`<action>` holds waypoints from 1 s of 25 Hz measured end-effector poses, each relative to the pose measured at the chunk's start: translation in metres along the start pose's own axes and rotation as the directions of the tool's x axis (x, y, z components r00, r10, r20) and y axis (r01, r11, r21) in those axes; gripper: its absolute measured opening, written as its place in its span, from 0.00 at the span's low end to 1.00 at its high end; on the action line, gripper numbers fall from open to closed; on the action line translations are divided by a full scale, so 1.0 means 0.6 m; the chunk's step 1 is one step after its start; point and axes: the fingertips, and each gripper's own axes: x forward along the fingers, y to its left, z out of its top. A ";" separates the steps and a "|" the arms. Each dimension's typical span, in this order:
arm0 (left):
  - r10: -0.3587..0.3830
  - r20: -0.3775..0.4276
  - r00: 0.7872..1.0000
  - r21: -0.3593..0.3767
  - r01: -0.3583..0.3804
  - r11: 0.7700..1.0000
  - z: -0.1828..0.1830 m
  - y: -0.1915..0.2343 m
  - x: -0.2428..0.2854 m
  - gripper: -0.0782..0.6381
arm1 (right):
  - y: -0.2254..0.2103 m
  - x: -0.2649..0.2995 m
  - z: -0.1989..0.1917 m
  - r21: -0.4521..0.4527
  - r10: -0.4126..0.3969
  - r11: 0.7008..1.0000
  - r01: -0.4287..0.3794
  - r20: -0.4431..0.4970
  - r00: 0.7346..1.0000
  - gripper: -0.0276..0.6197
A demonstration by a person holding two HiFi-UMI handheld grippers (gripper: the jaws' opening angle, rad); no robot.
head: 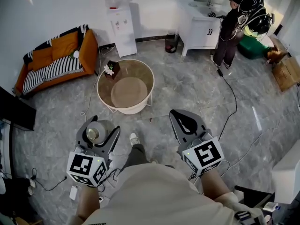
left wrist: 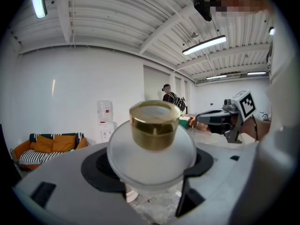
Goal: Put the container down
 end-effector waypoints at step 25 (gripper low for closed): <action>-0.051 -0.058 0.997 -0.033 0.049 0.998 0.002 0.210 0.249 0.58 | -0.111 0.295 -0.031 0.017 -0.015 1.000 0.017 -0.078 0.997 0.04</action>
